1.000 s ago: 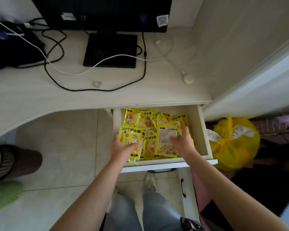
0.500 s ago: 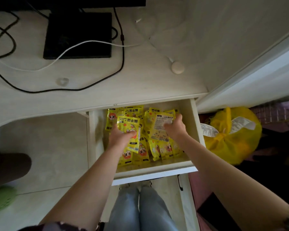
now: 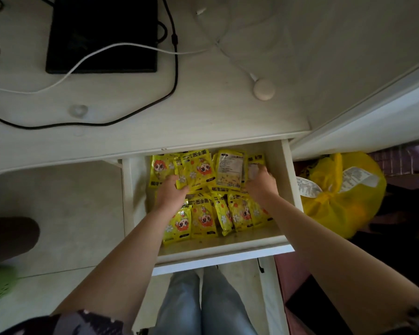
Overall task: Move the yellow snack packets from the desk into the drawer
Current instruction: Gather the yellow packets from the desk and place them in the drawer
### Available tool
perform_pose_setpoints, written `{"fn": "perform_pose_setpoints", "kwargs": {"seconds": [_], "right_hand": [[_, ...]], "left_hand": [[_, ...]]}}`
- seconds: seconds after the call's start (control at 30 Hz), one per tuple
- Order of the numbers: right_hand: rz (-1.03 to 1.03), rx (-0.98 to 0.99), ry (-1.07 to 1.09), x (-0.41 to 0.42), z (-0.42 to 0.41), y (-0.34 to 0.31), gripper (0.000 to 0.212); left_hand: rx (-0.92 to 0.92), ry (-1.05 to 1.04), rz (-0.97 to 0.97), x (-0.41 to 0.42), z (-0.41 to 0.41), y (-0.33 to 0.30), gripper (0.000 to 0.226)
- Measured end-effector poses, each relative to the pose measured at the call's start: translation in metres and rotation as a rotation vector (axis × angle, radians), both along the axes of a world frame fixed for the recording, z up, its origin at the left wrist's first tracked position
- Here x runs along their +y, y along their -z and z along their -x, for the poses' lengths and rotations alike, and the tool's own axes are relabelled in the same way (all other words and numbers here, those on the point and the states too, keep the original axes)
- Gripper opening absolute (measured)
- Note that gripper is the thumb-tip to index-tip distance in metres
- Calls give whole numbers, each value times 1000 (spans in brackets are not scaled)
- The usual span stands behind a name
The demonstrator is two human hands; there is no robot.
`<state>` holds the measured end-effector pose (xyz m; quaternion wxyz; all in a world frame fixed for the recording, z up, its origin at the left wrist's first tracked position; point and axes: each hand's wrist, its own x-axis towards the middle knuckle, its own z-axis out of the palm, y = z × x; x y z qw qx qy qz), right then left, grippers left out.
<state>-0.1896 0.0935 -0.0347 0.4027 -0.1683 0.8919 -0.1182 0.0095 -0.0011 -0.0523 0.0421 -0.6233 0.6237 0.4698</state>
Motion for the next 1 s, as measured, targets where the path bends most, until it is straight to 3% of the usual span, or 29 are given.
{"fn": "perform_pose_setpoints", "kwargs": {"seconds": [0.17,0.23,0.37,0.53,0.7,1.0], "right_hand": [[-28,60,-76,5,2,-4,51],[93,79,-237,1,-31,-51,52],[134,88,-302,0,-39,-52,44],[162,83,-359,3,-53,-55,49],[224,52,-553,-2,-102,-82,47],[279,4,-976,-25,-226,-100,39]], "left_hand": [[-18,52,35,1,-3,3,46],[28,-52,126,15,-46,-44,45],[59,-55,122,18,-43,-47,37],[74,-4,145,23,-42,-55,33],[97,-38,229,47,-89,-86,32],[50,-296,350,67,-213,-110,31]]}}
